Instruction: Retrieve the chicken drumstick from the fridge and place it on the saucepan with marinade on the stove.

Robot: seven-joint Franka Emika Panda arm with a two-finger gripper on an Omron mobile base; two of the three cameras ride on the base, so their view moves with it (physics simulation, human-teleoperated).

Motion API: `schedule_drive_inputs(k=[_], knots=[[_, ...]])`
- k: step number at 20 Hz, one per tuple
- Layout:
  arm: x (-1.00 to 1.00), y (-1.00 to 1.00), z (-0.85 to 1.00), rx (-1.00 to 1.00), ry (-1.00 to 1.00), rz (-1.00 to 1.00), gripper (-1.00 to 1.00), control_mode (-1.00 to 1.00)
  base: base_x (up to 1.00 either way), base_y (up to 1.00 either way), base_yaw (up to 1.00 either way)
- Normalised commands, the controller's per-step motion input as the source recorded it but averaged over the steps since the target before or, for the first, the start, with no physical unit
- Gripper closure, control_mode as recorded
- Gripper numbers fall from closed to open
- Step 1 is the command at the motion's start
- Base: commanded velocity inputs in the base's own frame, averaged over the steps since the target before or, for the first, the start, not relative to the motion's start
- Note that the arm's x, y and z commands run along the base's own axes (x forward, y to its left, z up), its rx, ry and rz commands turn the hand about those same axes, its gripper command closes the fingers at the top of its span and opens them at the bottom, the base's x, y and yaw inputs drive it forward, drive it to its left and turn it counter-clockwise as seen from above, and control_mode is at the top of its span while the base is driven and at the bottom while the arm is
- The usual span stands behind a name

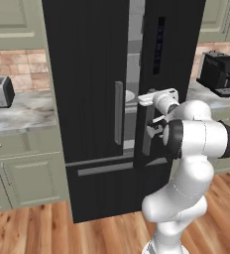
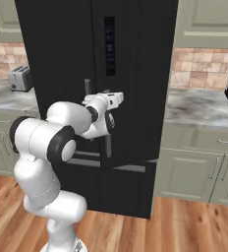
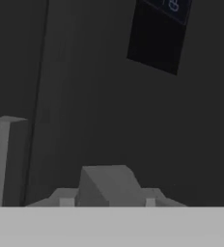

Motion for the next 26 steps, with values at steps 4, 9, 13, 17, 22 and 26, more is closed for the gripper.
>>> schedule_drive_inputs(k=[4,9,13,17,22,26], knots=[[-0.63,-0.57,0.02,0.0,0.0,0.0,1.0,-1.0,0.0,0.0,0.0],[-0.55,-0.57,0.1,0.0,0.03,0.0,1.0,-1.0,0.0,0.0,0.0],[-0.53,-0.6,0.14,0.0,0.04,0.0,1.0,-1.0,0.0,0.0,0.0],[-0.44,-0.59,0.12,0.0,0.05,0.0,1.0,-1.0,0.0,0.0,0.0],[-0.44,-0.65,0.13,0.01,0.05,0.0,1.0,-1.0,0.0,0.0,0.0],[-0.44,-0.69,0.13,0.02,0.04,0.0,1.0,-1.0,0.0,0.0,0.0]])
